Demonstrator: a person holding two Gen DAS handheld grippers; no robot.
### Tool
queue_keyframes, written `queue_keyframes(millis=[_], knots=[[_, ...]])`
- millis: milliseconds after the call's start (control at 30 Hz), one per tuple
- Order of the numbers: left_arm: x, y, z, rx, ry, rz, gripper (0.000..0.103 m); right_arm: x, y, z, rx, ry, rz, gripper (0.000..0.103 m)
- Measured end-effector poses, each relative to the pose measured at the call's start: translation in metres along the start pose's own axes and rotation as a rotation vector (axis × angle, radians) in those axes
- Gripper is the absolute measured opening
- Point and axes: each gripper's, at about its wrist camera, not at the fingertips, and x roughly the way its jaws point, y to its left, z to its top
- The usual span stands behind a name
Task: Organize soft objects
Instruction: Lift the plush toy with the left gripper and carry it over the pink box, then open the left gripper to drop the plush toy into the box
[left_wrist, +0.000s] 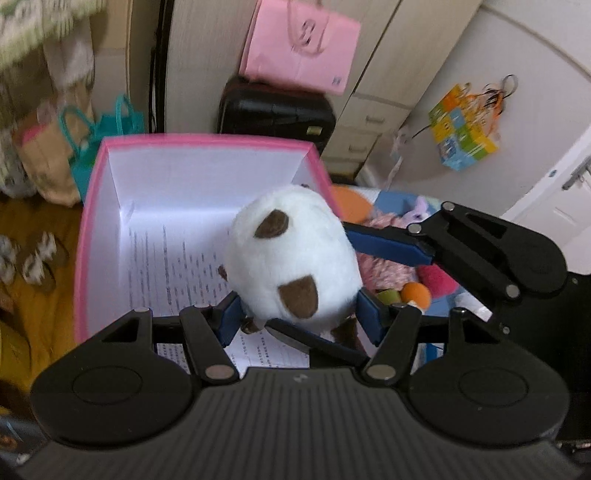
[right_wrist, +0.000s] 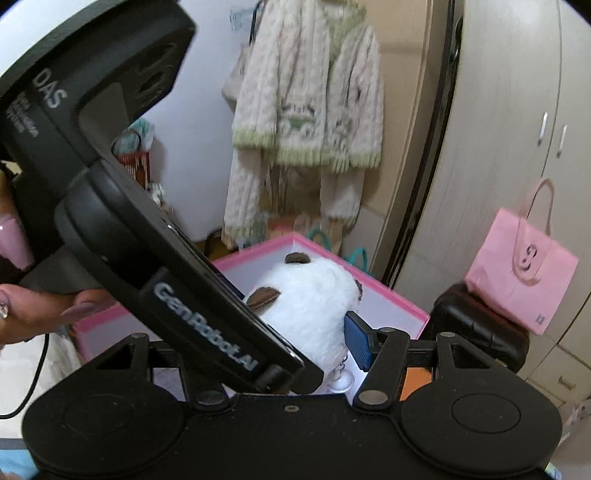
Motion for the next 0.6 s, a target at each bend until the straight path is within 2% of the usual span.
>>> queue_keyframes(millis=[100, 333, 600], knots=[[0.023, 0.01, 0.006, -0.025, 0.043, -0.003, 0.063, 0.02, -0.005, -0.001, 0.004, 0.042, 0.009, 0.065], [0.051, 0.026, 0.011, -0.054, 0.079, 0.002, 0.062, 0.051, -0.013, -0.006, -0.018, 0.105, 0.014, 0.063], [0.054, 0.032, 0.018, -0.056, 0.056, 0.019, 0.055, 0.074, -0.016, -0.008, -0.052, 0.156, -0.028, 0.059]])
